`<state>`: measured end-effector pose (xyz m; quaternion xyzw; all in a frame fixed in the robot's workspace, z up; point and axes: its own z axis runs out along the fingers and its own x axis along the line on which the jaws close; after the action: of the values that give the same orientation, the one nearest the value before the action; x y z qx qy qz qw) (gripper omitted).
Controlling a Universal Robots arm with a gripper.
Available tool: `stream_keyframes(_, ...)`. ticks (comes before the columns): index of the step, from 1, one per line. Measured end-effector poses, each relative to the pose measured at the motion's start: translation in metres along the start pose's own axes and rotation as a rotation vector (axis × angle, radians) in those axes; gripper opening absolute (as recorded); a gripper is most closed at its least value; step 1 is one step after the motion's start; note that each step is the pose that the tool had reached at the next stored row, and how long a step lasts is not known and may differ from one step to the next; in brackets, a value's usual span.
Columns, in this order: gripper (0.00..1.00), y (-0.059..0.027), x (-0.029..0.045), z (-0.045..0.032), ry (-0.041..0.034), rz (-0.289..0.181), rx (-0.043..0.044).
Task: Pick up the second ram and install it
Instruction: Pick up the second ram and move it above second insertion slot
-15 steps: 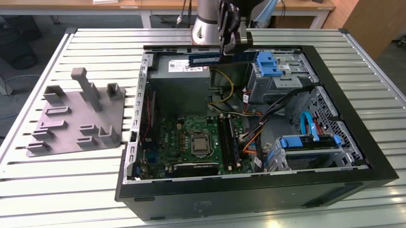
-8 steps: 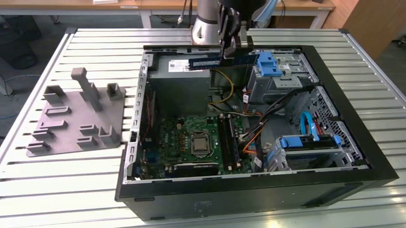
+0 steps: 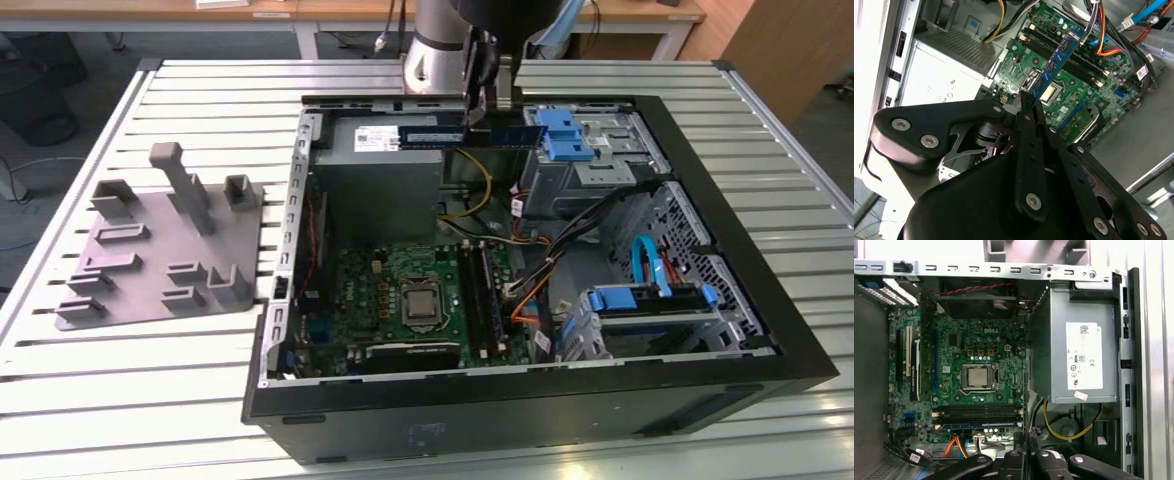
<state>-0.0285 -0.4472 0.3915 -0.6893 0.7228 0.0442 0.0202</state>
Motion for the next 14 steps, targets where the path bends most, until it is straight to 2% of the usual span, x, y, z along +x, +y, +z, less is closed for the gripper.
stream_keyframes(14,0.14,-0.0005,0.001,0.0073,0.0021,0.001,0.0003)
